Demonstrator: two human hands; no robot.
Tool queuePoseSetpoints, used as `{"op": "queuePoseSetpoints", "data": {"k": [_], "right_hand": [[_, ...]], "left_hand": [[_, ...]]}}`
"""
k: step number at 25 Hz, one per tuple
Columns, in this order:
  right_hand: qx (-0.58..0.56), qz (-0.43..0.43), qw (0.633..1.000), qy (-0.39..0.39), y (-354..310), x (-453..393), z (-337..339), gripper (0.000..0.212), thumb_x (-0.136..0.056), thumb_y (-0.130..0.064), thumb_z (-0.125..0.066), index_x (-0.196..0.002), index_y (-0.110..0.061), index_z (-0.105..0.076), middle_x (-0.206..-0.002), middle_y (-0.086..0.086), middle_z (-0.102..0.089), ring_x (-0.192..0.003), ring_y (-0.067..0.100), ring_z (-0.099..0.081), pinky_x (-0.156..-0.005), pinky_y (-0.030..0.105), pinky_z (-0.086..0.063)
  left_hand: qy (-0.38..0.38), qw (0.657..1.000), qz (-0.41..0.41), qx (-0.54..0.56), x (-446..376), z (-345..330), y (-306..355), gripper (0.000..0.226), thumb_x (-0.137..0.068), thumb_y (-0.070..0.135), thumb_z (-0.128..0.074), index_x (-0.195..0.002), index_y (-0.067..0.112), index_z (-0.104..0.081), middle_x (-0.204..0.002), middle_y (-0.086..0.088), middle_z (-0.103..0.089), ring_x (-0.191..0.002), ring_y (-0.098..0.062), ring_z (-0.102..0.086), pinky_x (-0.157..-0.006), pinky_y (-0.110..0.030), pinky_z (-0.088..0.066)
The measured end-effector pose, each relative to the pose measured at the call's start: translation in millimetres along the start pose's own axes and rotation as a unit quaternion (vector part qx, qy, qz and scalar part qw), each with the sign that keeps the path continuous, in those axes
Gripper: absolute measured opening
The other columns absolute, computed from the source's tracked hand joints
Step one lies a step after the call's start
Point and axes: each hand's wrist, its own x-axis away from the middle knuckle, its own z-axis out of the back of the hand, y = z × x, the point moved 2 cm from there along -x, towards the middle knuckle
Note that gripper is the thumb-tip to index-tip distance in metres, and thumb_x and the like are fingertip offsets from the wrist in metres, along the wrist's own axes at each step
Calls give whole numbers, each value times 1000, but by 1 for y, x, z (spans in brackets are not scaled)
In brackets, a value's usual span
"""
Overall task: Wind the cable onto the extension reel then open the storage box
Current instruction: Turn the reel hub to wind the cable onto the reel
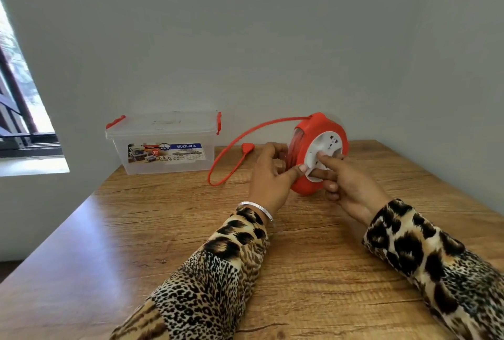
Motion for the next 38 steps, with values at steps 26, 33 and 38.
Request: {"op": "queuePoseSetpoints", "data": {"k": [26, 33, 38], "right_hand": [[736, 466, 491, 27, -7, 24, -18, 67, -68, -17, -81, -124, -44, -55, -132, 18, -56, -97, 37, -65, -70, 44, -47], [701, 438, 555, 95, -10, 20, -13, 58, -80, -32, -68, -131, -45, -44, -113, 10, -66, -78, 27, -67, -66, 39, -47], [615, 406, 664, 128, -10, 23, -6, 51, -81, -39, -64, -128, -43, -44, -98, -1, -70, -76, 23, -65, -57, 27, -42]], "left_hand": [[-79, 995, 45, -26, -17, 49, 21, 55, -76, 41, -65, -128, 23, -58, -125, -2, -64, -111, -25, -63, -92, -48, -54], [-41, 998, 16, -33, -10, 36, 21, 47, -86, 24, -68, -131, 18, -55, -127, -2, -60, -113, -21, -61, -93, -40, -55], [-10, 996, -34, -80, -2, 19, 19, 50, -79, 37, -68, -127, 27, -56, -124, 3, -61, -111, -15, -61, -95, -43, -53]]}}
